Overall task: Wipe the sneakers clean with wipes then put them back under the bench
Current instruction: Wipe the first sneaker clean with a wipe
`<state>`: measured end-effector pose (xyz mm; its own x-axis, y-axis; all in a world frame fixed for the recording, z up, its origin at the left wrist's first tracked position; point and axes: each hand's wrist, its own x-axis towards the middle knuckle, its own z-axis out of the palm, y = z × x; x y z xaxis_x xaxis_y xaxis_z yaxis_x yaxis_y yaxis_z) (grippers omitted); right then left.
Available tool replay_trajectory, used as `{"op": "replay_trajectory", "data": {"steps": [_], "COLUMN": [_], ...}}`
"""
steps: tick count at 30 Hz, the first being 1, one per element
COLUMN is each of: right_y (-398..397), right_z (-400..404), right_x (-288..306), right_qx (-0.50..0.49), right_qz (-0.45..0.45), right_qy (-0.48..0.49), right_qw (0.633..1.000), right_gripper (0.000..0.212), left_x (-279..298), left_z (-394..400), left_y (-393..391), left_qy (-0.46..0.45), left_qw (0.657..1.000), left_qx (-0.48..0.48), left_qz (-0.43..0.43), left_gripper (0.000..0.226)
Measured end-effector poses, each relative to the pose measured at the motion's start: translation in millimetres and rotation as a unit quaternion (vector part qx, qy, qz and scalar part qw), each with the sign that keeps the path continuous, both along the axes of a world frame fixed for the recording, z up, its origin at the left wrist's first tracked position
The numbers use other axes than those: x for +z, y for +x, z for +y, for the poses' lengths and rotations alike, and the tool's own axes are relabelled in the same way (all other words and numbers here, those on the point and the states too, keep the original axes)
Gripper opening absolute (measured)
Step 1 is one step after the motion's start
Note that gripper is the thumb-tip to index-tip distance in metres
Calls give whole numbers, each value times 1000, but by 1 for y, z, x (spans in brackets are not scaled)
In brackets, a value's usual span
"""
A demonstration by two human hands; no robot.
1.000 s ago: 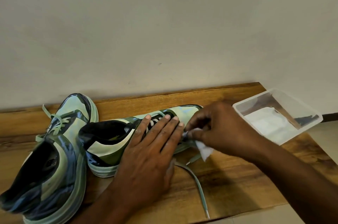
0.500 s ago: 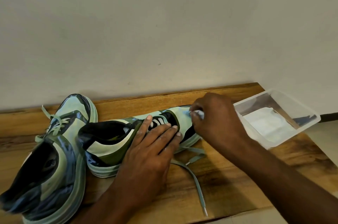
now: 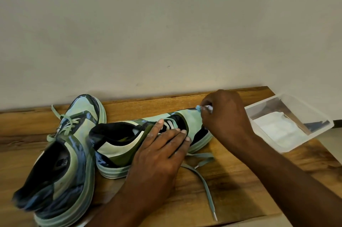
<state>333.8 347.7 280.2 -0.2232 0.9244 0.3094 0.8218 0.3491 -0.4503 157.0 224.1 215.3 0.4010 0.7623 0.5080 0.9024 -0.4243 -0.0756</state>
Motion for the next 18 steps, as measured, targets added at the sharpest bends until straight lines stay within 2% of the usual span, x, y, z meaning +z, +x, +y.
{"op": "replay_trajectory", "data": {"steps": [4, 6, 12, 18], "right_y": [-32, -36, -11, -39], "right_z": [-22, -23, 2, -24], "right_x": [-7, -7, 2, -6], "right_qx": [88, 111, -32, 90], "right_qz": [-13, -27, -33, -11], "right_qy": [-34, -52, -18, -46], "right_qw": [995, 992, 999, 995], "right_gripper": [11, 10, 8, 10], "left_x": [0, 1, -2, -3], "left_z": [2, 1, 0, 2], "left_y": [-1, -1, -1, -1], "left_qy": [8, 5, 7, 11], "left_qw": [1000, 1000, 1000, 1000], "left_qx": [-7, -8, -12, -11], "left_qz": [-8, -5, -7, -10], "left_gripper": [38, 39, 47, 38]}}
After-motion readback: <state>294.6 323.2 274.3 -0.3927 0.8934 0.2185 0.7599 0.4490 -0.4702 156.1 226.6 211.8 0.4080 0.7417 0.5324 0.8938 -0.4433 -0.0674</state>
